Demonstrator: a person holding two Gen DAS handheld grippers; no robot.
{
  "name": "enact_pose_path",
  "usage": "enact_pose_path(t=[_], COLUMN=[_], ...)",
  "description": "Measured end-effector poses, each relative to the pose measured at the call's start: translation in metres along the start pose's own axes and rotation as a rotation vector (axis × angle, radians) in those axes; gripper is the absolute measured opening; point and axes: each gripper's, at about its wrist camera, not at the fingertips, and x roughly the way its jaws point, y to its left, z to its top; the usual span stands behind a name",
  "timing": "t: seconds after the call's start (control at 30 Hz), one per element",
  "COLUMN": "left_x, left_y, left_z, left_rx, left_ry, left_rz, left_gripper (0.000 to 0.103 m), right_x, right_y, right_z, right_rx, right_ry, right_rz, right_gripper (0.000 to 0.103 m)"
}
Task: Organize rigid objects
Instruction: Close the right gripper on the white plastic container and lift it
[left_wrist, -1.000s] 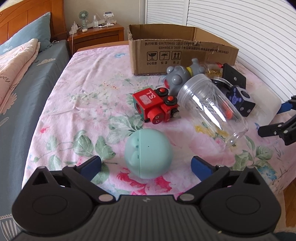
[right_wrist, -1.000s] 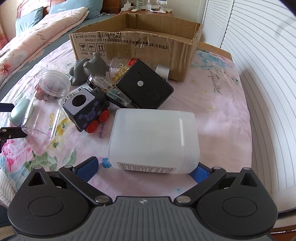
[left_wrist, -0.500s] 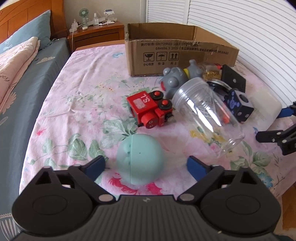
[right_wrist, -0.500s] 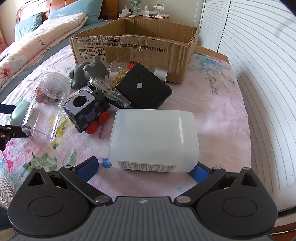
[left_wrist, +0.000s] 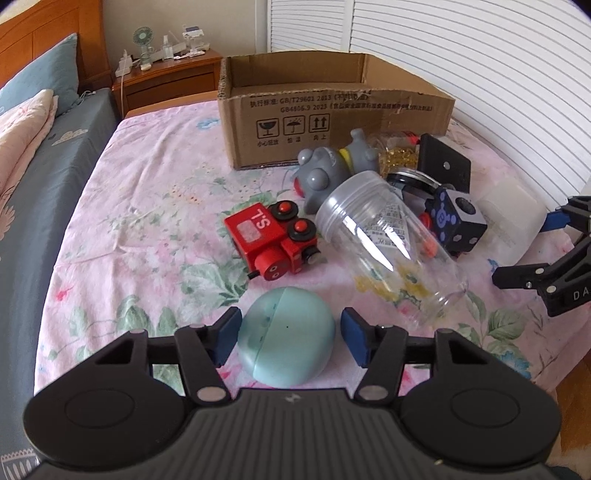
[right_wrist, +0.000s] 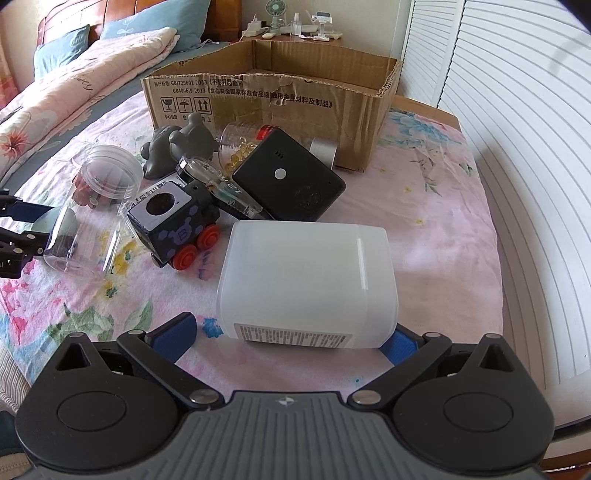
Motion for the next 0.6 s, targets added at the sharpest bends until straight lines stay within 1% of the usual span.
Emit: enact_pose_path(t=[0.1, 0.27, 0.37, 0.5, 0.6], left_x=[-0.003, -0.003, -0.003, -0.002, -0.001], left_y=[0.001, 0.003, 0.005, 0.007, 0.009], left_z=[-0.003, -0.004, -0.003, 0.000, 0.002], left_rx=[0.009, 0.049, 0.097, 0.172, 0.199], left_ry=[0.003, -0.003, 0.003, 0.007, 0.018], left_rz=[-0.011, -0.036, -0.065, -0.100, -0.122], left_gripper=[0.059, 0.059, 0.059, 0.059, 0.059], right_x=[0.001, 0.000, -0.002, 0.002, 0.003], right_y=[0.000, 0.000, -0.003, -0.008, -0.009], right_z=[0.004, 0.011, 0.017, 0.021, 0.023], right_rx=[0.000, -0.019, -0.009, 0.029, 0.052], right_ry=[0.017, 0.014, 0.014, 0.041, 0.044], right_rz=[-0.009, -0.013, -0.007, -0.014, -0.018], right_gripper=[0.103, 0.103, 0.103, 0.103, 0.103])
